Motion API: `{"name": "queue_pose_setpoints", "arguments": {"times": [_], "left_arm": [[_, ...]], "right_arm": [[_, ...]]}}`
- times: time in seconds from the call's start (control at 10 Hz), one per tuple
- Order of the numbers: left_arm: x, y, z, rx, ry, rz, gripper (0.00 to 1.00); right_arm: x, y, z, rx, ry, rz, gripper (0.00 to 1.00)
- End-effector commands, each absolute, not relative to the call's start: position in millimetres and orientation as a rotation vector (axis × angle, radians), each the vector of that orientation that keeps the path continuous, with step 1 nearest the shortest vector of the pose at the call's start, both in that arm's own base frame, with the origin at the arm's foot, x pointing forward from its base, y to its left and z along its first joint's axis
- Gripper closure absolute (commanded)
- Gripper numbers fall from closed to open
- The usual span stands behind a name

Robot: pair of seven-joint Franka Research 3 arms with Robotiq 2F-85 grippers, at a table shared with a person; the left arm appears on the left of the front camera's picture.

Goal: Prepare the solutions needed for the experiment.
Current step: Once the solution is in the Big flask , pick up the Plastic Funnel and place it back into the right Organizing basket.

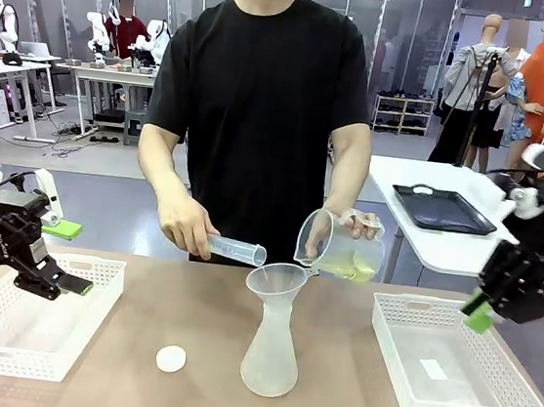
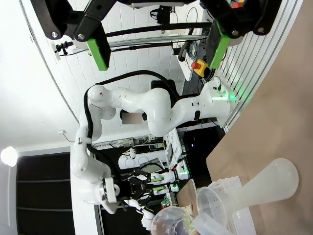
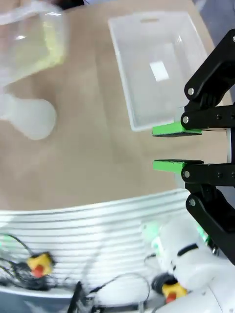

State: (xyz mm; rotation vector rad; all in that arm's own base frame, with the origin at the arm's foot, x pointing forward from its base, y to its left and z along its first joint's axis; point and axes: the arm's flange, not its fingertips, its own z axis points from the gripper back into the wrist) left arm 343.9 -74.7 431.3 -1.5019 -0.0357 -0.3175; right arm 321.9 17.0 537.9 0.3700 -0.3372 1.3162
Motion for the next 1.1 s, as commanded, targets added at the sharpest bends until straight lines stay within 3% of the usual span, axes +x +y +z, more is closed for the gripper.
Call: {"name": "queue_pose_setpoints", "arguments": {"times": [0.0,0.4,0.7,1.0], "left_arm": [[343.4,-75.4,435.3,-1.503,-0.039,-0.318,0.0],[343.4,-75.4,435.3,-1.503,-0.039,-0.318,0.0],[343.4,-75.4,435.3,-1.503,-0.039,-0.318,0.0],[343.4,-75.4,435.3,-1.503,-0.039,-0.318,0.0]], "right_arm": [[339.5,12.4,526.0,0.926,-0.397,0.452,0.73],[359.4,-16.7,476.9,1.401,-0.259,-0.164,0.73],[338.8,-20.2,455.0,1.514,-0.182,-0.3,0.73],[329.1,-12.9,444.5,1.611,-0.22,-0.297,0.73]]}}
